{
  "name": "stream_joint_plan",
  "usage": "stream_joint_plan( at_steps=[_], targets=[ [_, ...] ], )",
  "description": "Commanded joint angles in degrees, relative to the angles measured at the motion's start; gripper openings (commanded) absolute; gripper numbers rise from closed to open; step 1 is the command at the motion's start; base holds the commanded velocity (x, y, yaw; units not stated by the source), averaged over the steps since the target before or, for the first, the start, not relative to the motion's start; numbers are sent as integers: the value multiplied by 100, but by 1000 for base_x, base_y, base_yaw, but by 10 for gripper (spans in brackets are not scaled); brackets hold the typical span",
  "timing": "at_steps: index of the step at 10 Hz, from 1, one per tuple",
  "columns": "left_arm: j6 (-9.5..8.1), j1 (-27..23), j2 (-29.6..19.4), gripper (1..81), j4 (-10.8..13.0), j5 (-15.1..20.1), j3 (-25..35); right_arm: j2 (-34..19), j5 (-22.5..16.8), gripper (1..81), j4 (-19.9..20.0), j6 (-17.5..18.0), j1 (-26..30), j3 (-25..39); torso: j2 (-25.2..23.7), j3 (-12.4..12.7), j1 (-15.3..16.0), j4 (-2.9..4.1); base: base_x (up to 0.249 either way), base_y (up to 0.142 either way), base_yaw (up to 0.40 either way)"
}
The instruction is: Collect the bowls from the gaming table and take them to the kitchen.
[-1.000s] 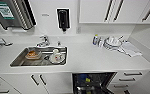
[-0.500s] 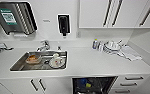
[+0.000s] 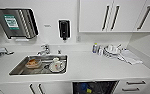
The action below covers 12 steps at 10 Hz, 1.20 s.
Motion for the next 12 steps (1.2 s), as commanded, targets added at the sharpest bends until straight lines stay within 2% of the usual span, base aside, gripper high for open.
stream_joint_plan(
  at_steps=[1,2,5,6,7,10,11,12],
  targets=[
    [23,-11,90,811,163,411,-19,-60,-348,811,417,502,632,-229,-1109,0,717,0,0,0,0],
    [23,-3,72,811,163,412,-19,-51,-366,811,655,688,834,-202,-756,0,483,0,0,0,0],
    [14,15,45,811,145,411,-19,-51,-549,811,1491,1234,1477,-158,-1397,5,881,0,0,0,0],
    [14,15,54,811,145,411,-19,-42,-822,811,1859,1349,1696,-167,-1613,5,1018,0,0,0,0],
    [14,15,54,811,136,411,-19,-16,-858,811,2054,1349,1820,-175,-1819,5,1146,0,0,0,0],
    [6,32,10,811,119,411,-19,125,-981,811,2240,1349,2180,-299,-2448,6,1543,0,0,0,0],
    [6,58,-16,811,101,420,-19,125,-1043,811,2327,1410,2355,-282,-2090,6,1307,0,0,0,0],
    [6,84,-25,811,101,420,-19,108,-1026,811,2397,1454,2582,-169,-2256,6,1410,0,0,0,0]
  ],
)
